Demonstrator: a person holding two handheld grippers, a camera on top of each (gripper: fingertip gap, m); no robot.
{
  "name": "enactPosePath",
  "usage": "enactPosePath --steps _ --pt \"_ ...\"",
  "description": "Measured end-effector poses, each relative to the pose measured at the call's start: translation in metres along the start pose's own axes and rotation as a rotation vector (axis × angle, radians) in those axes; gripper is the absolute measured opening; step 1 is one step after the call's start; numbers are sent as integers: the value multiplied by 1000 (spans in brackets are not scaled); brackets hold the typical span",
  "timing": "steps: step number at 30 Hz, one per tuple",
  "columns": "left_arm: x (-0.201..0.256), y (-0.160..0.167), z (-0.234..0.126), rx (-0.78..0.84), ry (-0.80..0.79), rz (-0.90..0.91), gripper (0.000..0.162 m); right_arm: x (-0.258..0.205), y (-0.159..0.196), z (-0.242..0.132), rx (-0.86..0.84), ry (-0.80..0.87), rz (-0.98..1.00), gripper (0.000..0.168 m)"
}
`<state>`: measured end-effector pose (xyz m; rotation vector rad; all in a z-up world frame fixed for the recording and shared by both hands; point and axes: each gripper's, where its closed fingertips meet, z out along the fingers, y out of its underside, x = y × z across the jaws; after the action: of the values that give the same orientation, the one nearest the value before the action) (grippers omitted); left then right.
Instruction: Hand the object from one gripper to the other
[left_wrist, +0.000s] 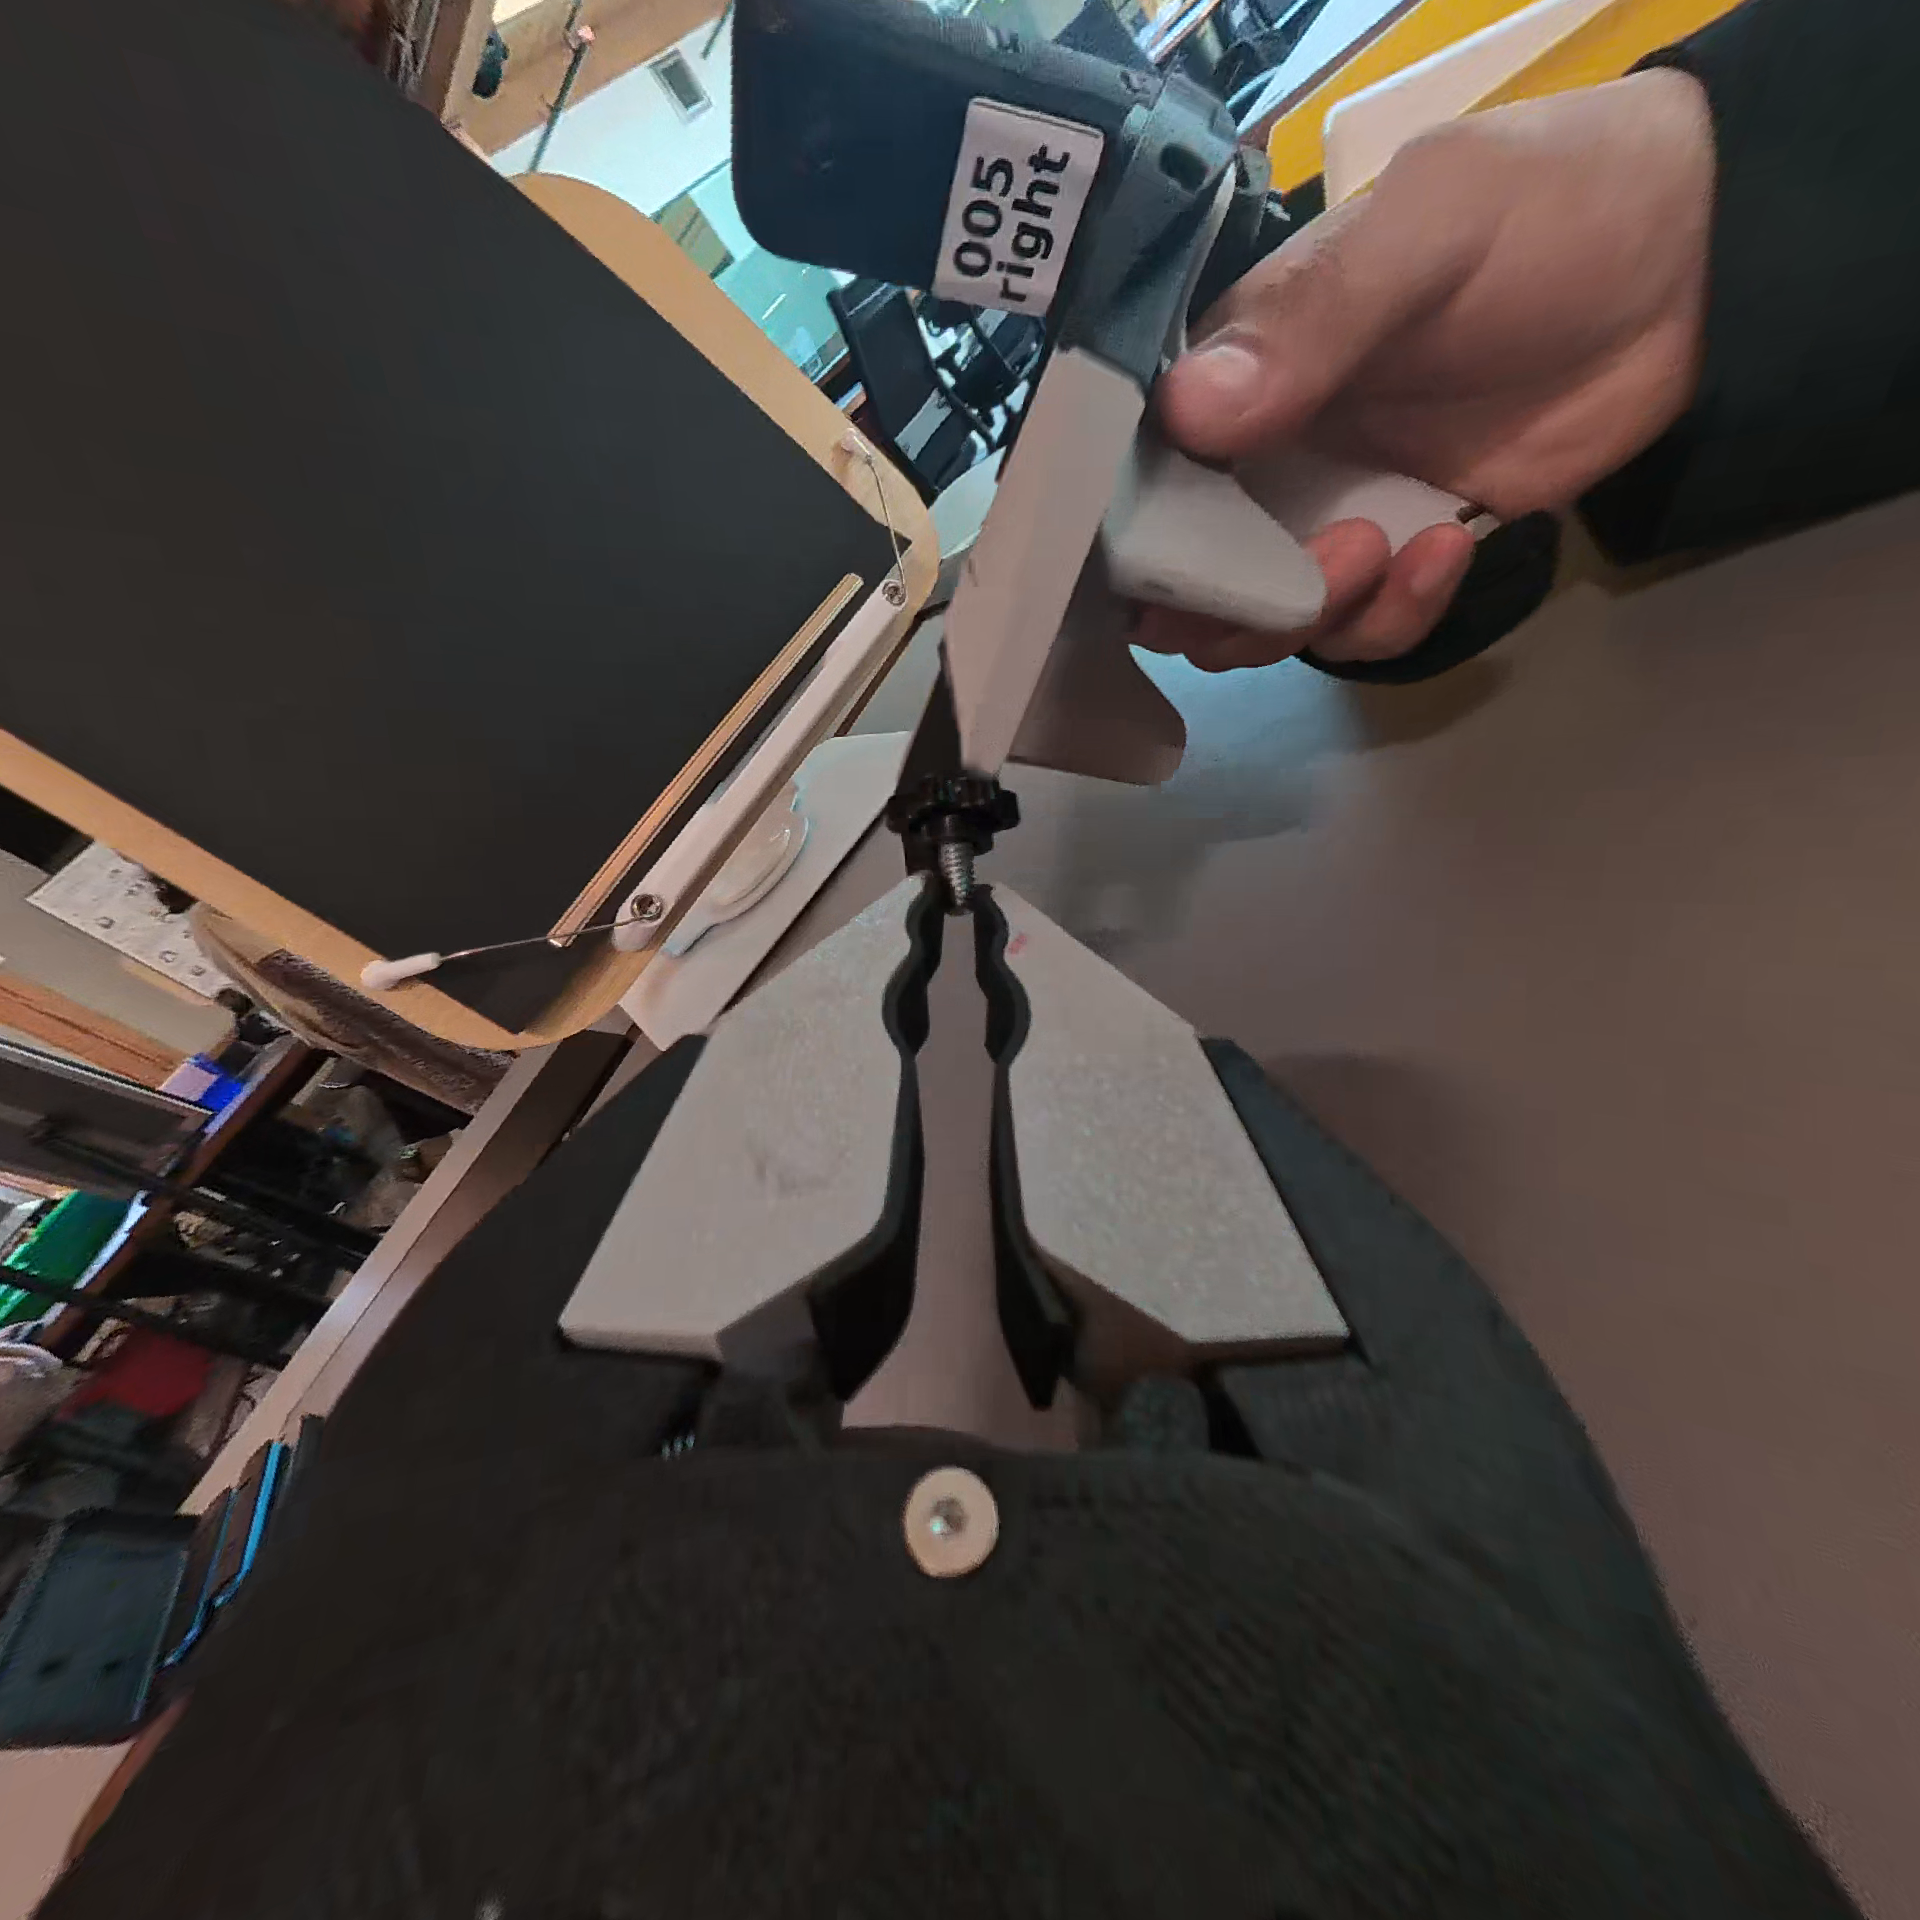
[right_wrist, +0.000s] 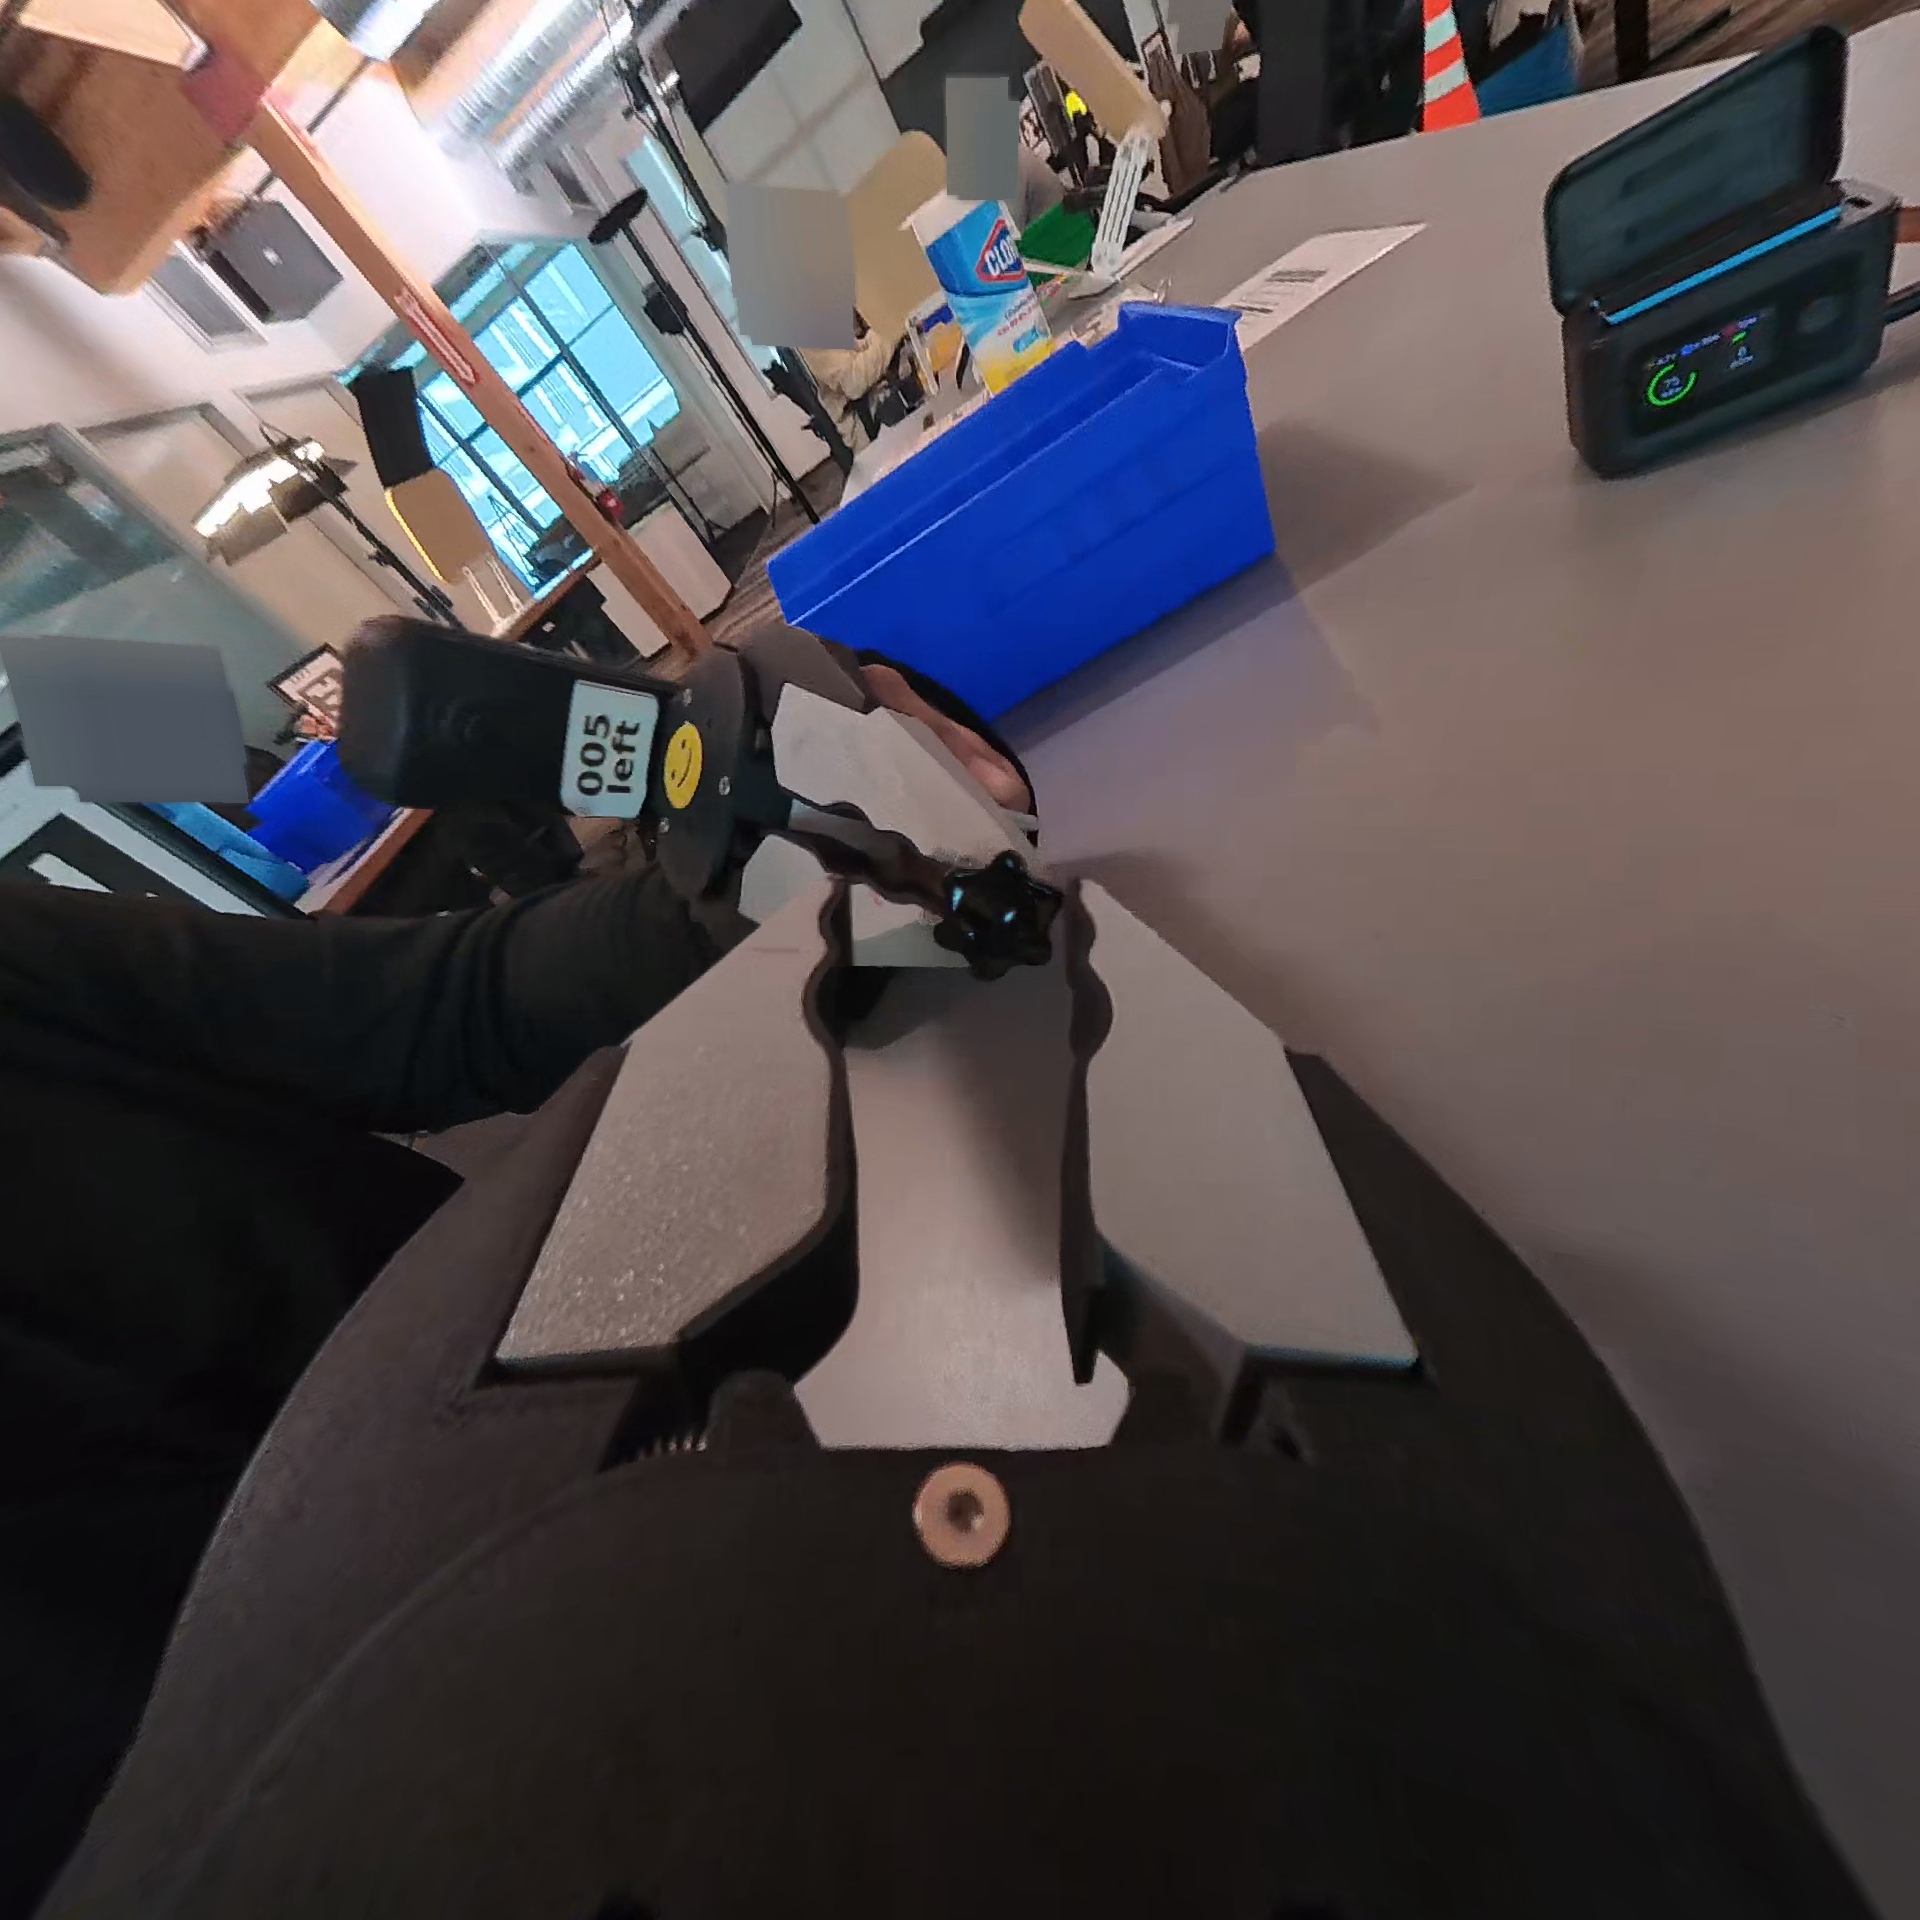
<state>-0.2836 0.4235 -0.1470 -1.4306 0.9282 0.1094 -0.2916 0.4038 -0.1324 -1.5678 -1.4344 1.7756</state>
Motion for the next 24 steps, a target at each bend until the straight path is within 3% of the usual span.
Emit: enactPosePath --steps 3,7,10,16,24 --pt "0 -2 1 -6 -17 19 3 7 6 3 -30 32 0 20" --pt "0 8 5 -51 -58 31 3 17 9 4 -64 117 -68 20" --pt "3 26 10 -142 -31 -37 4 39 14 -1 -122 298 -186 20" --pt "-14 40 5 -179 -4 -374 14 76 11 -26 -289 723 -565 20" --pt "-7 30 7 -95 194 -911 43 66 9 -14 -411 848 -952 19"
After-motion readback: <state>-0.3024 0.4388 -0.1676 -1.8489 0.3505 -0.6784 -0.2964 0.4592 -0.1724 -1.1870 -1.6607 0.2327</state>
